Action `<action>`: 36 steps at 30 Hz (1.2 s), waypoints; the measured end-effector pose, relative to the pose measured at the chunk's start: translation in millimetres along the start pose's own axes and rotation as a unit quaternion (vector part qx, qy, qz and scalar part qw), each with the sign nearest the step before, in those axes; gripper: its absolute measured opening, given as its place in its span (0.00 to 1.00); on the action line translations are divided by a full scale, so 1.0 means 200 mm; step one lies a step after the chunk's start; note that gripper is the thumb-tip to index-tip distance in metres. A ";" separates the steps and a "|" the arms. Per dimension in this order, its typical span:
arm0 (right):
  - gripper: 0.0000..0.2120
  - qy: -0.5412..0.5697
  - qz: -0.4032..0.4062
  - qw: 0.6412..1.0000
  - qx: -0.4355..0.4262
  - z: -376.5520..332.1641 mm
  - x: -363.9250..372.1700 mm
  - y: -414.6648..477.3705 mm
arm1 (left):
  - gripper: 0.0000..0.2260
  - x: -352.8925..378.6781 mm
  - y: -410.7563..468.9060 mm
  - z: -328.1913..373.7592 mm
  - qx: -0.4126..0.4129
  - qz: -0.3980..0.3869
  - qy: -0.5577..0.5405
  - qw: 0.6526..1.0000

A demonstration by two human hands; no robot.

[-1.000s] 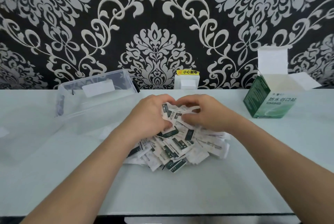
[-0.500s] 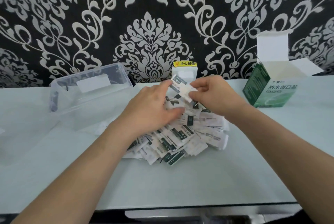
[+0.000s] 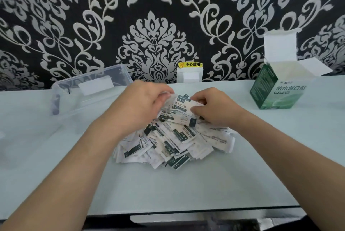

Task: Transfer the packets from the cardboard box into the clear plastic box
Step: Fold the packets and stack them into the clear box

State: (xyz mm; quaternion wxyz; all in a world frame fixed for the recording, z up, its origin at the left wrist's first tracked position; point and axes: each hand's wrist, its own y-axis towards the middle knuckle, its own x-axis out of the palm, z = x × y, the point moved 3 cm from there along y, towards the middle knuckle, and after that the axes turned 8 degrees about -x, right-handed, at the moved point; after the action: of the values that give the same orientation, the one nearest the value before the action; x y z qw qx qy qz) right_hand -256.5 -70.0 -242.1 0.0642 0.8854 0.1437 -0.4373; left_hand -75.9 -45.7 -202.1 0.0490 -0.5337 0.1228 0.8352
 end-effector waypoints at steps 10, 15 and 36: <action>0.09 0.466 -0.021 0.878 0.109 -0.10 -0.03 -0.04 | 0.08 -0.10 0.02 -0.02 -0.161 0.067 -0.528 0.831; 0.12 0.597 -0.129 0.779 0.140 -0.16 -0.01 -0.09 | 0.06 -0.10 -0.04 0.07 0.033 0.285 -0.376 0.881; 0.07 0.518 -0.033 0.854 0.031 -0.24 0.05 -0.11 | 0.52 0.08 -0.08 0.21 -0.012 -0.055 -0.030 0.998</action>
State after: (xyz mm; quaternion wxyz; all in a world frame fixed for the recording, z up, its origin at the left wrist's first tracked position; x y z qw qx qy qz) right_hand -221.9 -36.8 -220.6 -0.0613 0.9802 0.1713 0.0784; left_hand -115.6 -20.5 -202.4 0.0920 -0.5146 0.0813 0.8486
